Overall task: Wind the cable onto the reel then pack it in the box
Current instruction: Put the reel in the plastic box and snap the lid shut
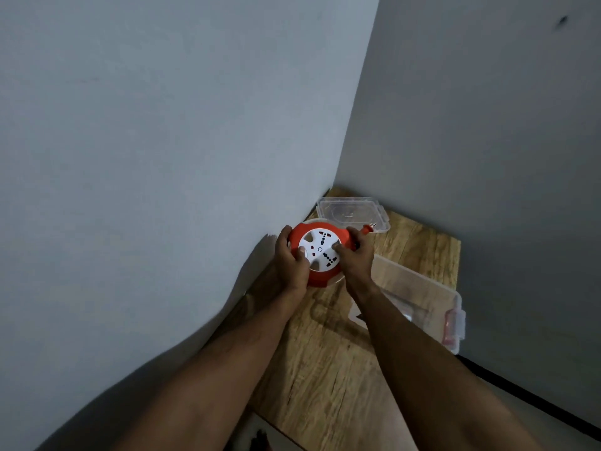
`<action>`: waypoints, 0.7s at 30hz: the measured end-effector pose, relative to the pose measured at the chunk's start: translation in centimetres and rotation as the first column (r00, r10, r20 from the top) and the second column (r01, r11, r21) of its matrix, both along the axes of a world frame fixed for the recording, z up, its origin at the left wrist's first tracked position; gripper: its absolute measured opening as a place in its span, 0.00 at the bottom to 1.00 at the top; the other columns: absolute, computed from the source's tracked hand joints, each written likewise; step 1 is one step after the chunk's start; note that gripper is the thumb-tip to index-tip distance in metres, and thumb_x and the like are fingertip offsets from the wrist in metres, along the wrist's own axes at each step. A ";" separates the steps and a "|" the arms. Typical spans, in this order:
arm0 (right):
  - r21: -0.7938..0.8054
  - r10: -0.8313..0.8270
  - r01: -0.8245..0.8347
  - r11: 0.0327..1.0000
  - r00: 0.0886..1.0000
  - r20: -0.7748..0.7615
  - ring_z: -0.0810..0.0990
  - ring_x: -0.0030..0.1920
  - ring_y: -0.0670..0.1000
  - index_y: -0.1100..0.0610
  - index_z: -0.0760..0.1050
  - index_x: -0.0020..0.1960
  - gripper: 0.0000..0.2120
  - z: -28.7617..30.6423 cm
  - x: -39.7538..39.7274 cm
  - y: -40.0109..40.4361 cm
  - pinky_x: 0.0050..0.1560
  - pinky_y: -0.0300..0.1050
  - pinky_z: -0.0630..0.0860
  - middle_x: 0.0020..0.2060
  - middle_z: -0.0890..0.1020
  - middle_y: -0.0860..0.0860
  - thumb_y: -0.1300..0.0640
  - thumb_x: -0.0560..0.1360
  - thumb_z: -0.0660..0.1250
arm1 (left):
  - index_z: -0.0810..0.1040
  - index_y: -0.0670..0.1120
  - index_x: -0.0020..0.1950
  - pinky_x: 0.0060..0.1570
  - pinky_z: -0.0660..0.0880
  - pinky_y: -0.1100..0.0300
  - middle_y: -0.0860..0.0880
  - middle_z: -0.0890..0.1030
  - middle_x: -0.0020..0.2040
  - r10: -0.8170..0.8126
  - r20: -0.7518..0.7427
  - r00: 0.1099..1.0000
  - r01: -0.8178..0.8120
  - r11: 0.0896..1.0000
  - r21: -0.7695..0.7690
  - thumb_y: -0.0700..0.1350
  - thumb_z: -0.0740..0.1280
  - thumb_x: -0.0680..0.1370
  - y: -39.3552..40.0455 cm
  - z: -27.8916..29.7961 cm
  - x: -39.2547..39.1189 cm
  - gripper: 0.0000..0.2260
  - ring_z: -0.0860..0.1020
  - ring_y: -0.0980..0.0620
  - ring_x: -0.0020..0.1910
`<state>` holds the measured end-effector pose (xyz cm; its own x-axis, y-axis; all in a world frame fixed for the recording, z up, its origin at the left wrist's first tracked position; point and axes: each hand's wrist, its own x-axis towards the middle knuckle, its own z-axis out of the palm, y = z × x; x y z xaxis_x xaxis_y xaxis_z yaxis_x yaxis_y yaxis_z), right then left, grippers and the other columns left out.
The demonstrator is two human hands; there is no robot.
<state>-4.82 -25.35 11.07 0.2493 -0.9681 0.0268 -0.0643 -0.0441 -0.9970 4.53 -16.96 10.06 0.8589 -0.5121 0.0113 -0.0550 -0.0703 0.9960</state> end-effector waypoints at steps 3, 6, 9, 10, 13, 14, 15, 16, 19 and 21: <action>0.000 -0.080 0.080 0.997 0.997 0.024 0.83 0.56 0.52 0.55 0.76 0.65 0.21 0.9 -2.4 -1.5 0.50 0.47 0.84 0.59 0.81 0.53 0.66 0.74 0.72 | 0.69 0.49 0.77 0.63 0.79 0.50 0.47 0.74 0.73 -0.054 0.024 0.998 0.055 0.998 -0.031 0.41 0.67 0.81 -2.2 0.9 -1.9 0.23 0.75 0.46 0.69; 0.026 -0.157 0.156 0.987 0.987 0.044 0.82 0.58 0.53 0.55 0.76 0.67 0.22 1.3 -5.4 -2.6 0.54 0.52 0.84 0.60 0.81 0.53 0.66 0.74 0.71 | 0.69 0.49 0.76 0.62 0.80 0.47 0.47 0.75 0.73 -0.119 0.019 0.993 0.120 0.993 -0.024 0.42 0.67 0.81 -4.0 1.4 -4.6 0.23 0.76 0.45 0.69; 0.064 -0.242 0.239 0.969 0.968 0.063 0.82 0.58 0.53 0.55 0.74 0.68 0.23 1.2 -8.7 -3.2 0.55 0.53 0.83 0.60 0.80 0.52 0.66 0.75 0.71 | 0.69 0.50 0.76 0.62 0.79 0.49 0.47 0.75 0.72 -0.201 0.041 0.979 0.202 0.979 -0.022 0.43 0.68 0.81 -5.6 1.3 -7.3 0.23 0.76 0.46 0.68; 0.069 -0.270 0.266 0.962 0.961 0.066 0.82 0.58 0.53 0.56 0.74 0.68 0.23 1.2 -9.8 -3.3 0.55 0.53 0.83 0.60 0.81 0.52 0.67 0.75 0.71 | 0.69 0.50 0.76 0.62 0.79 0.49 0.48 0.75 0.72 -0.231 0.052 0.972 0.232 0.972 -0.021 0.43 0.68 0.81 -6.0 1.2 -8.1 0.23 0.76 0.46 0.68; 0.067 -0.337 0.334 0.940 0.941 0.040 0.83 0.57 0.55 0.56 0.76 0.67 0.23 0.7 -12.6 -3.5 0.54 0.57 0.84 0.59 0.83 0.54 0.66 0.73 0.71 | 0.69 0.49 0.76 0.63 0.79 0.49 0.48 0.75 0.72 -0.308 0.086 0.948 0.308 0.951 0.010 0.42 0.67 0.81 -6.7 1.1 -10.4 0.23 0.76 0.48 0.69; 0.071 -0.354 0.352 0.933 0.935 0.026 0.84 0.57 0.55 0.56 0.77 0.66 0.23 0.5 -13.4 -3.4 0.54 0.58 0.84 0.58 0.83 0.54 0.65 0.72 0.71 | 0.69 0.48 0.76 0.63 0.79 0.50 0.48 0.76 0.72 -0.328 0.091 0.940 0.327 0.945 0.026 0.41 0.67 0.81 -6.9 0.9 -11.0 0.23 0.76 0.48 0.69; 0.083 -0.375 0.373 0.924 0.927 0.011 0.84 0.56 0.55 0.55 0.77 0.65 0.22 0.3 -14.1 -3.4 0.53 0.59 0.84 0.57 0.84 0.54 0.64 0.72 0.71 | 0.70 0.48 0.76 0.62 0.80 0.51 0.48 0.76 0.71 -0.350 0.091 0.932 0.347 0.937 0.040 0.40 0.67 0.81 -7.1 0.6 -11.6 0.23 0.76 0.48 0.68; 0.092 -0.391 0.390 0.916 0.920 -0.005 0.84 0.55 0.55 0.54 0.77 0.64 0.22 0.0 -14.6 -3.3 0.52 0.59 0.85 0.56 0.84 0.54 0.64 0.71 0.72 | 0.70 0.48 0.76 0.62 0.80 0.50 0.47 0.76 0.71 -0.368 0.089 0.926 0.364 0.930 0.056 0.39 0.67 0.81 -7.2 0.3 -12.0 0.23 0.76 0.47 0.68; 0.092 -0.429 0.432 0.897 0.902 -0.046 0.83 0.56 0.55 0.55 0.77 0.66 0.22 -0.5 -15.8 -2.6 0.52 0.55 0.85 0.57 0.83 0.53 0.65 0.72 0.72 | 0.70 0.47 0.76 0.64 0.78 0.50 0.46 0.76 0.72 -0.401 0.081 0.912 0.391 0.913 0.114 0.37 0.66 0.81 -7.4 -0.5 -13.0 0.23 0.75 0.46 0.70; 0.097 -0.440 0.447 0.889 0.894 -0.086 0.82 0.57 0.55 0.59 0.76 0.68 0.24 -1.0 -16.4 -2.3 0.51 0.51 0.84 0.59 0.81 0.55 0.66 0.73 0.73 | 0.71 0.44 0.75 0.62 0.76 0.58 0.45 0.76 0.71 -0.423 0.090 0.902 0.406 0.900 0.156 0.36 0.66 0.81 -7.2 -0.7 -13.4 0.23 0.75 0.46 0.70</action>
<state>-21.23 -27.66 10.04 -0.2091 -0.9739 -0.0886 -0.1108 0.1136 -0.9873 -8.83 -24.16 9.37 0.5650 -0.8251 0.0081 -0.2245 -0.1443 0.9637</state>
